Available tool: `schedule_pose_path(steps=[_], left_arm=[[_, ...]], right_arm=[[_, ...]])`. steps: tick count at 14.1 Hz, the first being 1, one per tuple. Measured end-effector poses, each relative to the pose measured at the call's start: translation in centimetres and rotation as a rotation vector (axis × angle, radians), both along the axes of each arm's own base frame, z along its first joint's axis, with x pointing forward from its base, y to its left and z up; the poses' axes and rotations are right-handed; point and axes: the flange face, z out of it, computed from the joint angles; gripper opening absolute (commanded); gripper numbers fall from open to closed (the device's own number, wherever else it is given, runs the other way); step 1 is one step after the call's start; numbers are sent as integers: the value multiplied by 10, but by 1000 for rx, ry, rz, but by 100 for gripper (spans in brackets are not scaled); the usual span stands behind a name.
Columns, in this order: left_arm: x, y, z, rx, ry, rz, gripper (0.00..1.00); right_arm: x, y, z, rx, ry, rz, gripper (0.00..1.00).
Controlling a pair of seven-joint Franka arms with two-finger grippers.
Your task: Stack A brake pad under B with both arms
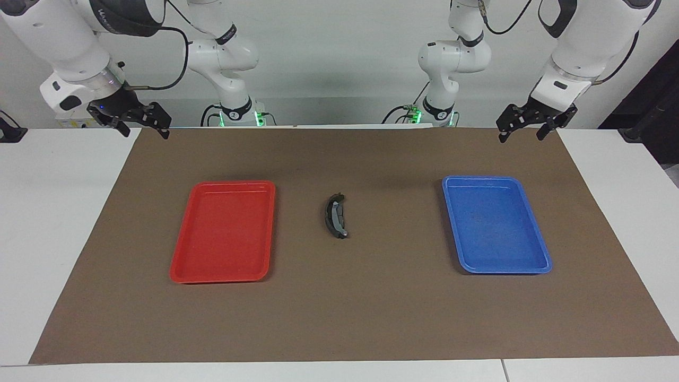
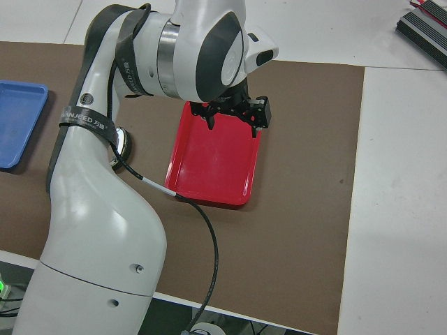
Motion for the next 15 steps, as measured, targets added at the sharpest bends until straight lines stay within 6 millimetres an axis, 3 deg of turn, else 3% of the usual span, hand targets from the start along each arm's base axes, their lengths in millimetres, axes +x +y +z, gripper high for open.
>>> schedule_pose_path(steps=[7, 12, 15], left_arm=[[0, -2, 1, 0, -1, -4, 100], [-1, -3, 1, 0, -3, -5, 100], [-2, -5, 3, 0, -7, -10, 100]], right_arm=[[4, 8, 13, -4, -44, 26, 100], [11, 32, 17, -9, -87, 71, 100], [12, 33, 18, -10, -93, 73, 100]])
